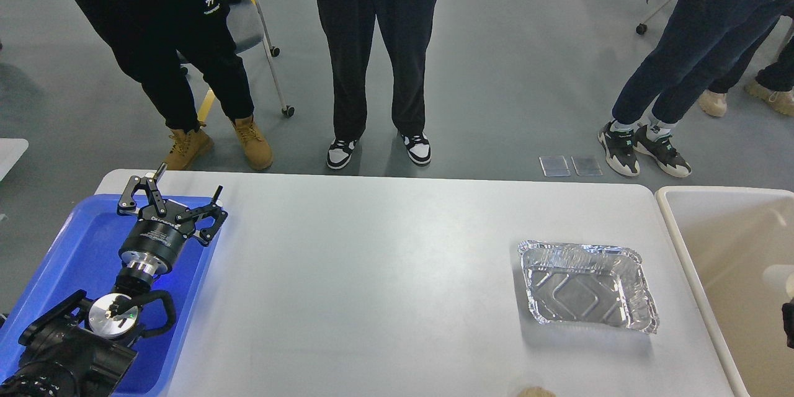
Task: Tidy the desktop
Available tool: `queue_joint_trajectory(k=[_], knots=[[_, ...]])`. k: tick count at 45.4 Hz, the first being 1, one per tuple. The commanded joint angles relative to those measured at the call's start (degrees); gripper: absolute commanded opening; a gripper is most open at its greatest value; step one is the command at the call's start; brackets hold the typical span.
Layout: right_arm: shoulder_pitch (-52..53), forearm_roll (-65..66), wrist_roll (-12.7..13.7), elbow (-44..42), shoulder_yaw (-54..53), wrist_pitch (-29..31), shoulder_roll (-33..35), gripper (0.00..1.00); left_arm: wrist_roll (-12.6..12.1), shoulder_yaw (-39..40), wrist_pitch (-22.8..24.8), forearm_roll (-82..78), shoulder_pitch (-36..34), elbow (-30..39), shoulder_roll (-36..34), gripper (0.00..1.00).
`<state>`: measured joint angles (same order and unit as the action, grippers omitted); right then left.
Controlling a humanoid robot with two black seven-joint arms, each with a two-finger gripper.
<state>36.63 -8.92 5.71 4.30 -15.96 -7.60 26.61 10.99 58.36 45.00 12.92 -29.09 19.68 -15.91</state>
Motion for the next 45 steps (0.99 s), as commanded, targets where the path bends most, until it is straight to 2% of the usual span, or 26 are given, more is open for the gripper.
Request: queue_joint_trajectory(k=[1, 2, 3, 5, 7, 8, 20, 26, 31, 41, 45], knots=[[-2.26, -0.04, -0.18, -0.08, -0.66, 0.74, -0.68, 0.0, 0.0, 0.0, 0.0, 0.0, 0.0, 0.0, 0.0, 1.0], [-2.35, -0.04, -0.18, -0.08, -0.66, 0.74, -0.77, 0.0, 0.0, 0.0, 0.0, 0.0, 0.0, 0.0, 0.0, 1.0], [-2.44, -0.04, -0.18, -0.08, -0.57, 0.74, -0.85, 0.07, 0.0, 0.0, 0.0, 0.0, 0.0, 0.0, 0.0, 1.0], [-2.53, -0.04, -0.26, -0.17, -0.66, 0.74, -0.85, 0.42, 0.0, 0.0, 0.0, 0.0, 0.0, 0.0, 0.0, 1.0], [-2.61, -0.04, -0.35, -0.26, -0.74, 0.66, -0.86, 0.88, 0.0, 0.0, 0.0, 0.0, 0.0, 0.0, 0.0, 1.0], [-2.61, -0.04, -0.35, -0.17, -0.74, 0.66, -0.85, 0.99, 0.0, 0.0, 0.0, 0.0, 0.0, 0.0, 0.0, 1.0], [-2.44, 0.49, -0.26, 0.27, 0.14, 1.71, -0.85, 1.0, 0.0, 0.0, 0.0, 0.0, 0.0, 0.0, 0.0, 1.0], [-1.91, 0.57, 0.0, -0.08, -0.04, 8.91, -0.41, 1.0, 0.09, -0.09, 0.0, 0.0, 0.0, 0.0, 0.0, 1.0], [-0.6, 0.57, 0.09, -0.17, -0.22, 12.25, 0.99, 1.0, 0.09, 0.0, 0.0, 0.0, 0.0, 0.0, 0.0, 1.0], [4.58, 0.57, 0.35, 1.84, -0.13, 21.65, 7.58, 1.0, 0.09, 0.0, 0.0, 0.0, -0.09, 0.0, 0.0, 1.0], [7.13, 0.49, 0.35, 5.62, -0.57, 22.98, 10.83, 1.0, 0.0, 0.0, 0.0, -0.09, 0.0, 0.0, 0.0, 1.0]])
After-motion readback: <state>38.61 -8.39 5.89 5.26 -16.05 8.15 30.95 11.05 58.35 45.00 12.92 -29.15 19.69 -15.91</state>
